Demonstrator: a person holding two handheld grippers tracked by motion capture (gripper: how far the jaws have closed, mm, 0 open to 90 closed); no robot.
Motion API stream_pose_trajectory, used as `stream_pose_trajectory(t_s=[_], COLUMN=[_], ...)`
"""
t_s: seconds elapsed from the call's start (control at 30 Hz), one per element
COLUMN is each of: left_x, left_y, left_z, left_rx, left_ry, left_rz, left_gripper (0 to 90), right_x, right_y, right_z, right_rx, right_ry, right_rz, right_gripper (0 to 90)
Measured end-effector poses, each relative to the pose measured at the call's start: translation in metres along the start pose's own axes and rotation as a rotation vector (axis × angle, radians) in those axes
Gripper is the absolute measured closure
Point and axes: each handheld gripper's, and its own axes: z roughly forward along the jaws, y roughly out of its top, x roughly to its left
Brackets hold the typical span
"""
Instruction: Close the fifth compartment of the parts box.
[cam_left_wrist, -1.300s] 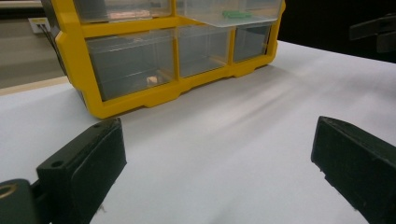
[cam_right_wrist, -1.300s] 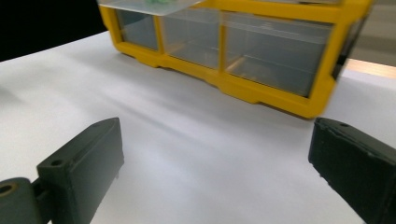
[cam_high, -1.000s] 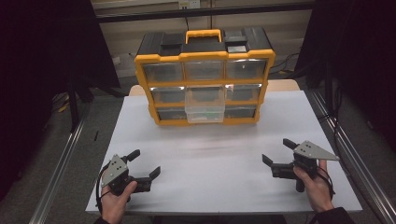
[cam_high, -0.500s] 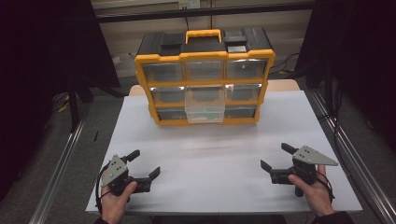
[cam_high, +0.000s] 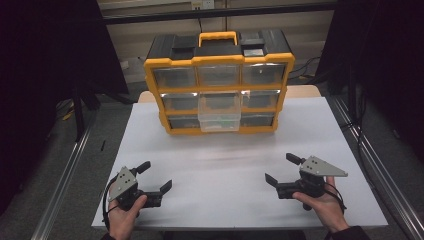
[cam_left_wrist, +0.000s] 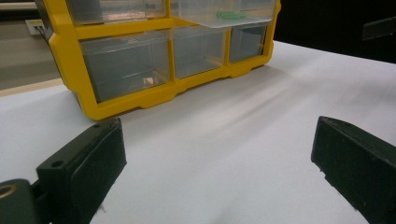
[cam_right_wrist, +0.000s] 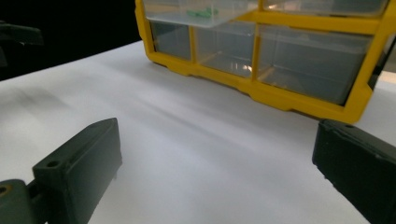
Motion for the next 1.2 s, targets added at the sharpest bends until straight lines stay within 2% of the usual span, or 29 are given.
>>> stream_pose_trajectory(t_s=[0.13, 0.27, 0.43, 0.5, 0.53, 0.63, 0.67, 0.83, 0.87, 0.97, 1.0, 1.07, 1.1, 1.13, 1.2], left_x=[0.000, 0.000, -0.002, -0.003, -0.002, -0.002, -0.001, -0.002, -0.003, -0.002, -0.002, -0.002, -0.002, -0.002, -0.002], left_y=[0.000, 0.001, 0.001, 0.001, 0.001, 0.001, 0.001, 0.001, 0.001, 0.001, 0.001, 0.001, 0.001, 0.001, 0.001], left_z=[-0.001, -0.001, 0.000, 0.001, 0.000, 0.000, -0.001, 0.000, 0.001, 0.000, 0.000, 0.000, 0.000, 0.000, 0.000], left_rx=[-0.008, 0.001, -0.005, -0.011, -0.003, -0.004, 0.004, -0.007, -0.012, -0.005, -0.007, -0.006, -0.006, -0.007, -0.007], left_ry=[0.002, 0.004, -0.002, 0.004, 0.003, 0.005, 0.006, -0.004, -0.005, 0.006, 0.002, 0.001, 0.001, 0.001, 0.002], left_rz=[-0.007, 0.009, 0.002, -0.012, 0.000, 0.000, 0.016, 0.000, -0.007, 0.007, -0.002, 0.000, -0.002, -0.002, -0.001], left_gripper=[3.0, 2.9, 2.9, 2.9, 2.9, 2.9, 2.9, 2.9, 2.9, 2.9, 2.9, 2.9, 2.9, 2.9, 2.9], right_x=[0.004, 0.011, 0.021, 0.023, 0.024, 0.028, 0.029, 0.036, 0.037, 0.040, 0.042, 0.043, 0.043, 0.044, 0.045], right_y=[0.002, 0.004, 0.010, 0.014, 0.015, 0.019, 0.021, 0.028, 0.030, 0.034, 0.036, 0.038, 0.040, 0.041, 0.043], right_z=[0.005, 0.010, 0.017, 0.020, 0.021, 0.027, 0.029, 0.041, 0.043, 0.049, 0.051, 0.055, 0.057, 0.059, 0.062], right_rx=[-0.017, -0.028, -0.041, -0.051, -0.047, -0.048, -0.047, -0.063, -0.064, -0.084, -0.088, -0.089, -0.076, -0.086, -0.088], right_ry=[0.021, 0.058, 0.089, 0.102, 0.112, 0.114, 0.130, 0.124, 0.136, 0.137, 0.131, 0.153, 0.179, 0.170, 0.189], right_rz=[-0.012, -0.017, -0.041, -0.050, -0.045, -0.050, -0.052, -0.083, -0.084, -0.092, -0.094, -0.097, -0.106, -0.104, -0.102], right_gripper=[1.7, 2.6, 5.3, 8.3, 9.3, 13.0, 13.7, 21.3, 23.9, 31.0, 33.3, 35.9, 37.1, 39.4, 45.7])
